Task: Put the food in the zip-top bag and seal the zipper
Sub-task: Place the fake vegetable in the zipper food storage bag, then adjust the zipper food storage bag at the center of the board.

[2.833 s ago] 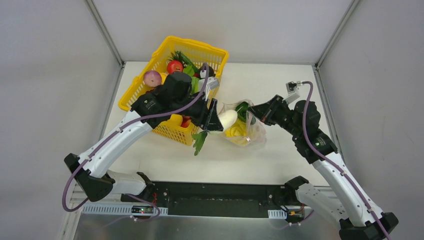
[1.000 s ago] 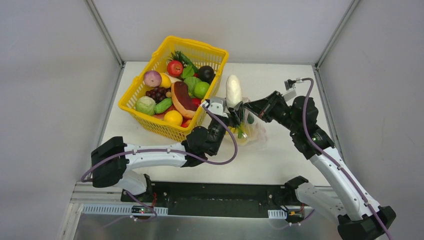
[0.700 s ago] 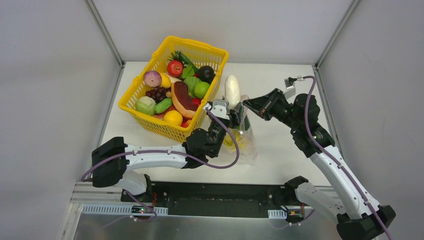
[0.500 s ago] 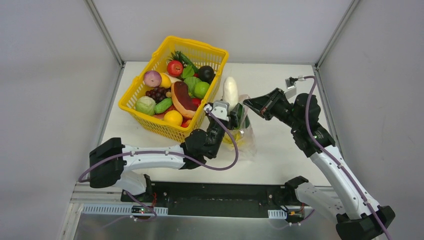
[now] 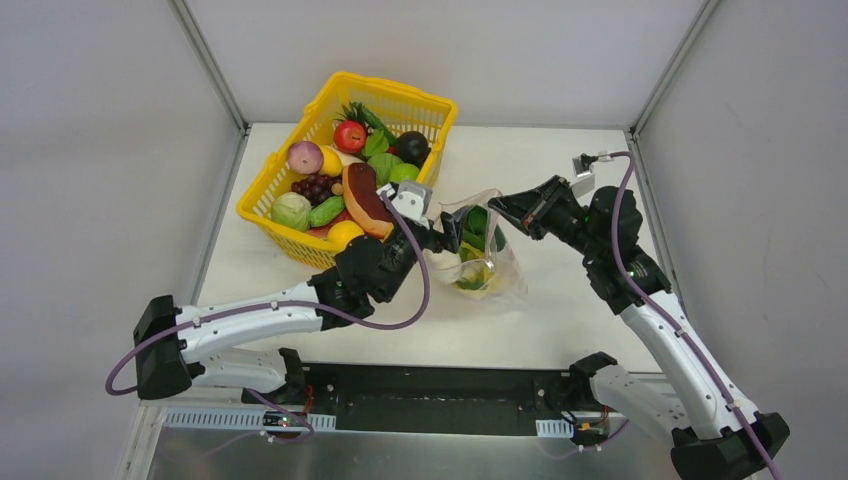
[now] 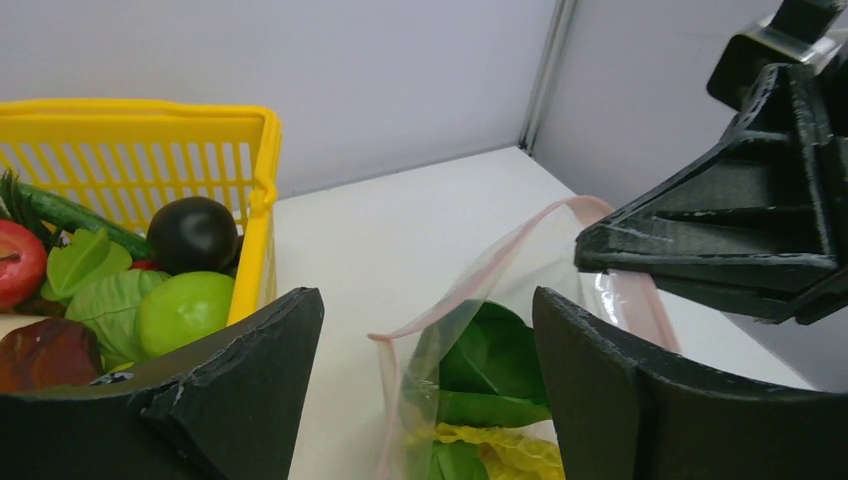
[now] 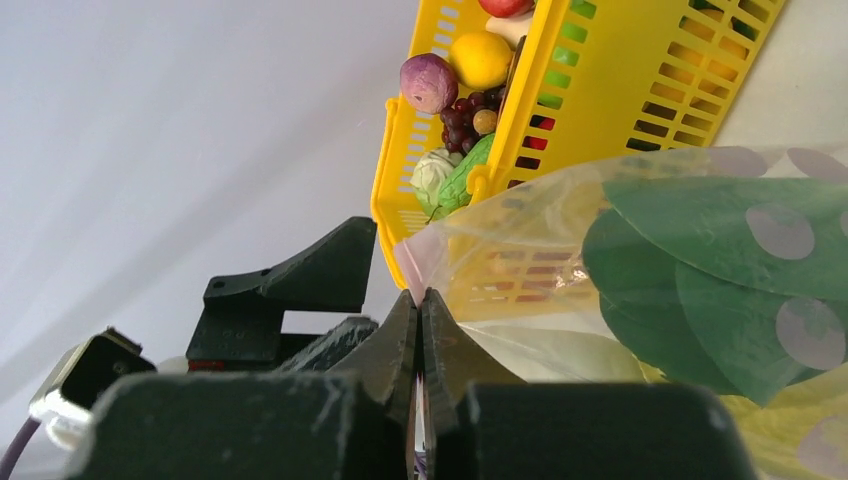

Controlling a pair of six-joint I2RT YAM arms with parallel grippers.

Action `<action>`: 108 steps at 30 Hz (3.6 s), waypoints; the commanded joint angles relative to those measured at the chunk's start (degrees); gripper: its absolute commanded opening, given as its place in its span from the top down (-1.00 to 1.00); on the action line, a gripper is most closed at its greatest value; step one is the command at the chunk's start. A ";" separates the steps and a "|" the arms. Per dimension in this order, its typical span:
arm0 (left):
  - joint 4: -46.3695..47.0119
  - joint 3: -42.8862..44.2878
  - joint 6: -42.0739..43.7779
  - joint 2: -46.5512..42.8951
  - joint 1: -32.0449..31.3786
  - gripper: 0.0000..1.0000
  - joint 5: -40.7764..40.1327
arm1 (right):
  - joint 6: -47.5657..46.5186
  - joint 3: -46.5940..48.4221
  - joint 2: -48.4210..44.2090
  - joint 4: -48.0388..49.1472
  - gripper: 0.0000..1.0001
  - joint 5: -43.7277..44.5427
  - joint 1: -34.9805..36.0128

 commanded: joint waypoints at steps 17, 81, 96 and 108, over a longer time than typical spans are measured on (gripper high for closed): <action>-66.17 27.77 -14.62 1.46 11.48 -0.47 22.91 | -4.33 -0.96 -1.52 5.11 1.00 -2.32 -0.48; -66.90 45.83 -20.89 12.38 18.22 1.00 35.72 | -15.63 1.57 -5.13 -3.47 1.00 3.33 -0.47; -70.06 52.84 -24.60 22.09 20.24 1.00 47.44 | -15.73 3.33 -2.82 -7.06 1.00 9.55 -0.55; -67.18 54.13 -21.40 14.93 20.87 1.00 39.90 | -31.49 19.91 1.74 -17.33 1.00 1.88 -0.58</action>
